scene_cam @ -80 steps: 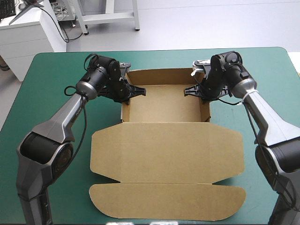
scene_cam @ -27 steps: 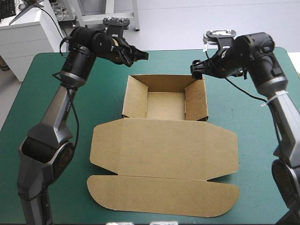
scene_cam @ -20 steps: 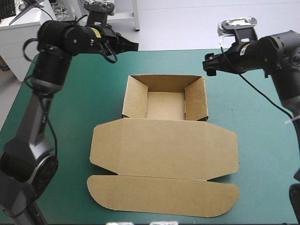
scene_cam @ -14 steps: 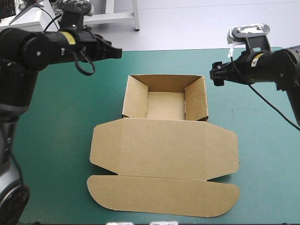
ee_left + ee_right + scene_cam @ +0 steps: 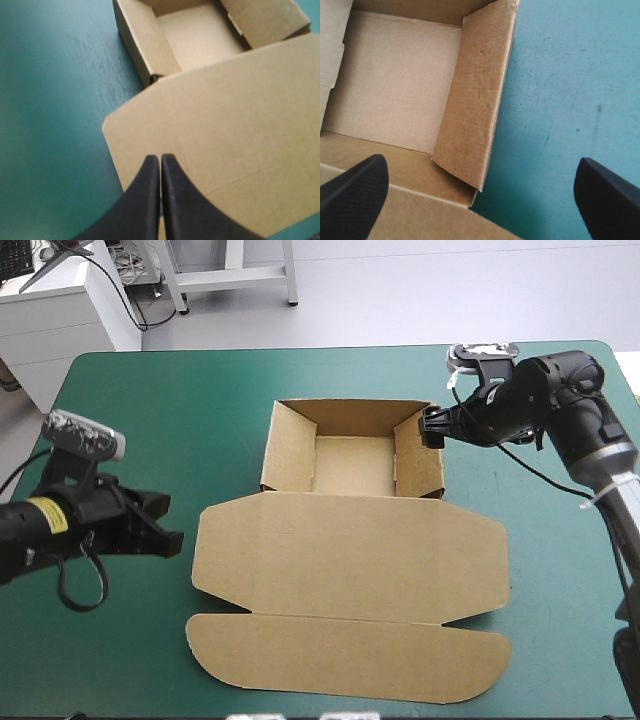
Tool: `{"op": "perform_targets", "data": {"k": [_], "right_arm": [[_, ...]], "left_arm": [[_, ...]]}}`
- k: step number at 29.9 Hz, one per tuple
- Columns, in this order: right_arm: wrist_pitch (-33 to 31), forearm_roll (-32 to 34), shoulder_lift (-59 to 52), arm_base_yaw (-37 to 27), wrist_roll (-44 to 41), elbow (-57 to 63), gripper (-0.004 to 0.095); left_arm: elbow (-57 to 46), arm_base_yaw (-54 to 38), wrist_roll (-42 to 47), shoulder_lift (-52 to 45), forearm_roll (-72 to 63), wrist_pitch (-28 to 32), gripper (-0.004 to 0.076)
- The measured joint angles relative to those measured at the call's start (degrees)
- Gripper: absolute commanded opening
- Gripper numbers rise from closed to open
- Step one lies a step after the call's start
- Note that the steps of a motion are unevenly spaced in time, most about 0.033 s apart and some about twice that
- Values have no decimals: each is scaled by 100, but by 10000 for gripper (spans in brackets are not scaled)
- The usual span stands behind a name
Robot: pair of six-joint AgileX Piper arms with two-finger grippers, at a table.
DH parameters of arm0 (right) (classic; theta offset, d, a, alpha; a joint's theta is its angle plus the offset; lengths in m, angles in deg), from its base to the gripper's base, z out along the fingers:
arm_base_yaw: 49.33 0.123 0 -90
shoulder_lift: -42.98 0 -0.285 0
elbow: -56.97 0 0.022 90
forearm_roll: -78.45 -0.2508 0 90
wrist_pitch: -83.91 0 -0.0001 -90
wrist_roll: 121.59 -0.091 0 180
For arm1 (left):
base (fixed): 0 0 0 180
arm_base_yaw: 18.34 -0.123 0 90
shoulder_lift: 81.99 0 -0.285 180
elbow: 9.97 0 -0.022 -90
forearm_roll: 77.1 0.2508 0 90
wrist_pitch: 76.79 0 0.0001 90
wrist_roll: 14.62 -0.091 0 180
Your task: Fold the box
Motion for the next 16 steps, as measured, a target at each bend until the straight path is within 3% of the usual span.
{"op": "perform_targets", "data": {"k": [9,16], "right_arm": [[502,-97,1126,0,-60,10,928],[697,-97,1788,0,-62,16,928]], "left_arm": [[-1946,0,0,-1366,0,154,-8],[-2835,0,0,-2087,-5,461,-8]]}}
